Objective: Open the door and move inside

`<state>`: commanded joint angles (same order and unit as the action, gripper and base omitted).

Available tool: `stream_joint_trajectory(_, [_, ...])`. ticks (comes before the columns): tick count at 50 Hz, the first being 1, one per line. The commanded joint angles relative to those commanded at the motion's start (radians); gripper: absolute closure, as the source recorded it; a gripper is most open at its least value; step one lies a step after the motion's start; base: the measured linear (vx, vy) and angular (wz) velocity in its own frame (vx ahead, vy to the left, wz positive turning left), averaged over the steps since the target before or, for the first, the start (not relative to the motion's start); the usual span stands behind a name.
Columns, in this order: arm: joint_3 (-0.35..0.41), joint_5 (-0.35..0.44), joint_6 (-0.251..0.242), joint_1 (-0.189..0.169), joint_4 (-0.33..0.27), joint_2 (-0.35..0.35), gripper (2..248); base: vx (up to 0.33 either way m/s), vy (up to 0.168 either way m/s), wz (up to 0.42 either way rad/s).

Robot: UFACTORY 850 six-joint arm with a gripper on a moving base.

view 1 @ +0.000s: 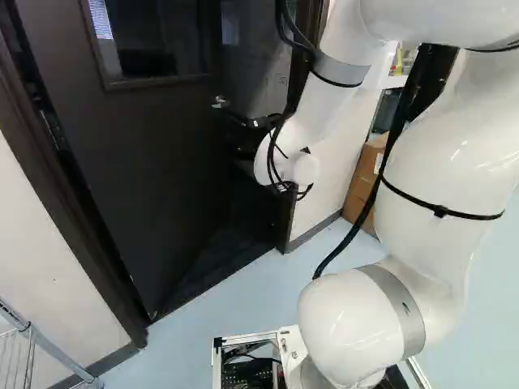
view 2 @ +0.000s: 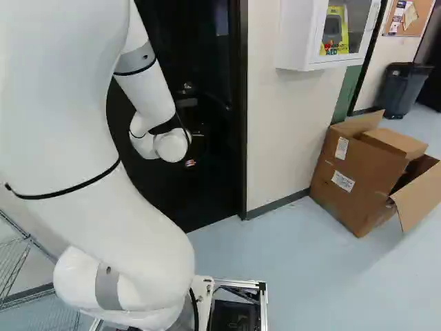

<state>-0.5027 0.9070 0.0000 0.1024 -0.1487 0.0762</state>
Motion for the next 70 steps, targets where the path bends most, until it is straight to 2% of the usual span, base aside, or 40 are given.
stream_joint_trajectory(37, [0.0,0.0,0.0,0.0,0.0,0.0,3,0.015,0.0,-0.001])
stream_joint_trajectory(70, [0.0,0.0,0.0,0.0,0.0,0.0,3,0.114,0.012,-0.006])
